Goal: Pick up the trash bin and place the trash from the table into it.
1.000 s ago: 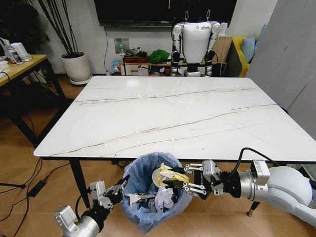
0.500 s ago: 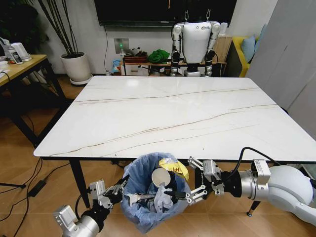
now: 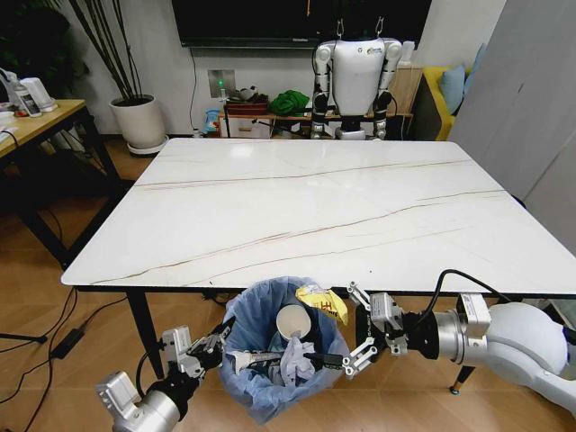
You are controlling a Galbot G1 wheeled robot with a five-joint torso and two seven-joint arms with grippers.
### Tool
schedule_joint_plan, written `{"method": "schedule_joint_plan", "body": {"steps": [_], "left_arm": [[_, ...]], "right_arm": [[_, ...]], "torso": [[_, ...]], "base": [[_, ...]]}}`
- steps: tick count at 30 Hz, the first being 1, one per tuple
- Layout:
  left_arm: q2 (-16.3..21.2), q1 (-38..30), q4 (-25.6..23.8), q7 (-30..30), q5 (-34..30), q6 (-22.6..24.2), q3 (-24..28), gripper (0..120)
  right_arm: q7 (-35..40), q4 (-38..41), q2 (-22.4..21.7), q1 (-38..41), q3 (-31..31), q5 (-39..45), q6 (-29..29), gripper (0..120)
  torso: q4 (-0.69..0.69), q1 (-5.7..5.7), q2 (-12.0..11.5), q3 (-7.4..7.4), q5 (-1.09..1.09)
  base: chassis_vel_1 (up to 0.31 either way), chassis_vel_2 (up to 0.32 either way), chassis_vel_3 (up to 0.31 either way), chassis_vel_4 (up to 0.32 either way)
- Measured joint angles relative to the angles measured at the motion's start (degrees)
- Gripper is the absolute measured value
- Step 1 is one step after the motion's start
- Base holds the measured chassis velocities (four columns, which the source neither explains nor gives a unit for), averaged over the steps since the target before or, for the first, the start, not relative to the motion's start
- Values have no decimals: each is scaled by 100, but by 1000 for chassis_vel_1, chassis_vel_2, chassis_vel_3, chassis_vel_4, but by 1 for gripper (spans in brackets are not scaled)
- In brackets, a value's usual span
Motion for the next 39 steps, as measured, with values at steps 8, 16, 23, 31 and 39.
{"method": "schedule_joint_plan", "body": {"steps": [8, 16, 23, 31, 39], "left_arm": [[5, -51, -1, -22, -49, 7, -15, 0], [22, -39, 1, -27, -67, 11, -40, 0], [116, 118, -3, -15, -1, 1, -127, 0], [180, 380, -147, -15, 89, -15, -188, 0], [176, 715, -267, -34, 307, -65, -230, 0]], "right_arm": [[-74, -90, 55, -46, -105, -354, 65, 100], [-100, -201, 116, -72, -20, -385, 131, 100], [242, -477, 488, -59, 870, 217, 93, 100], [1032, -701, 1040, -332, 2195, 862, -437, 100], [1302, -785, 1609, -939, 3682, 1119, -737, 100]], "torso": [[0, 0, 0, 0, 0], [-1, 0, 0, 0, -1], [0, 0, 0, 0, 0], [0, 0, 0, 0, 1], [1, 0, 0, 0, -2]], "base": [[0, 0, 0, 0], [0, 0, 0, 0], [0, 0, 0, 0], [0, 0, 0, 0], [0, 0, 0, 0]]}}
